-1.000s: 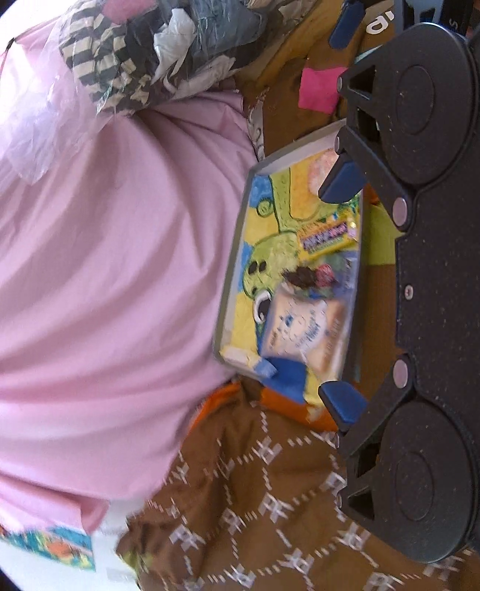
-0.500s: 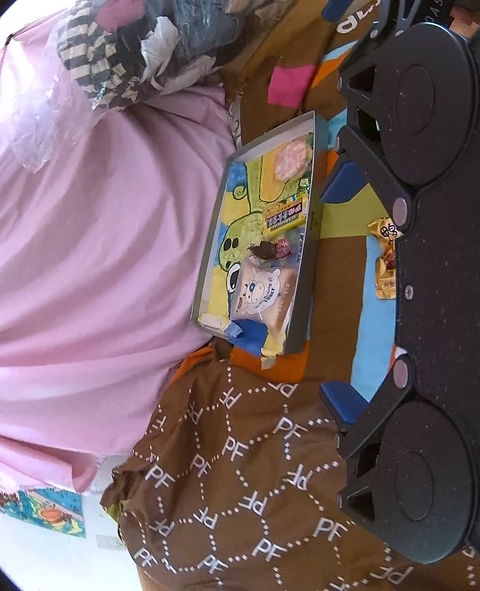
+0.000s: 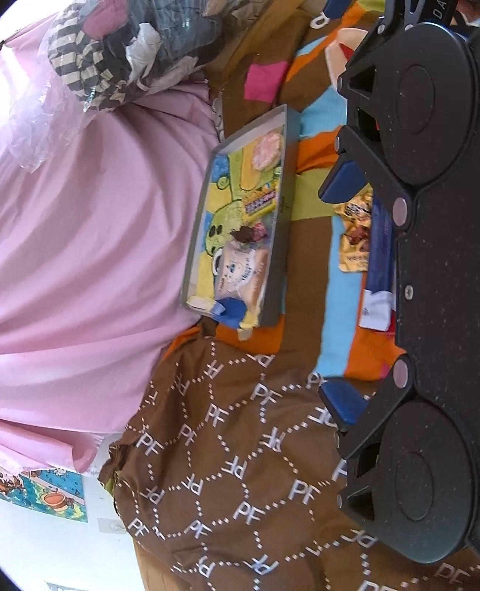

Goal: Organize snacks
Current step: 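Move both open grippers back over the loose snacks beside the tray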

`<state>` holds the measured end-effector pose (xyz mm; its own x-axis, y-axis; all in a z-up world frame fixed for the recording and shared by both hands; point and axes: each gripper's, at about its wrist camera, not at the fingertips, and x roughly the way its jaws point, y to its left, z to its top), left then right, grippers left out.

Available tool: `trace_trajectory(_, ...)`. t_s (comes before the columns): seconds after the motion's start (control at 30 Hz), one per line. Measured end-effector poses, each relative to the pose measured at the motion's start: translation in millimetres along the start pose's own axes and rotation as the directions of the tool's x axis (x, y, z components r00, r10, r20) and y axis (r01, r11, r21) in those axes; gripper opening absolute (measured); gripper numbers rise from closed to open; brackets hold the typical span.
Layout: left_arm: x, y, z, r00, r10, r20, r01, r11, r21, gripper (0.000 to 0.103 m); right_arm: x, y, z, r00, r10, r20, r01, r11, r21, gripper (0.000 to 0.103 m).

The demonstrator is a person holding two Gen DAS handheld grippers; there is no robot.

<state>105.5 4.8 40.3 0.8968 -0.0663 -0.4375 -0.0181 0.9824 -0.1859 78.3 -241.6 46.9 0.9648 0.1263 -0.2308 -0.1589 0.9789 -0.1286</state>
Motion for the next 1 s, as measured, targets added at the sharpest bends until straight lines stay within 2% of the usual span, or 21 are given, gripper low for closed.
trace_trajectory(0.23,-11.9,9.9,-25.0,0.999,-0.014,-0.034,0.015,1.000,0.022,0.102,-8.1,12.6,-19.3,0.999,0.022,-0.032,-0.022,1.000,0.011,0.103)
trace_trajectory(0.43,-16.2,16.1,-42.1,0.997,-0.010,-0.076,0.016,0.997,0.075,0.102,-4.9,23.9,-33.2,0.993,0.069,-0.096,-0.071,0.997,-0.010,0.103)
trace_trajectory(0.73,-16.3,31.7,-63.7,0.984,0.000,-0.176,0.018,0.995,0.097,0.102,5.9,34.9,-47.5,0.955,0.180,-0.238,-0.189,0.982,-0.016,0.103)
trace_trajectory(1.0,-0.7,42.4,-70.5,0.964,0.003,-0.265,0.027,0.993,0.112,0.100,20.9,47.8,-59.7,0.901,0.239,-0.361,-0.268,0.963,-0.033,0.103)
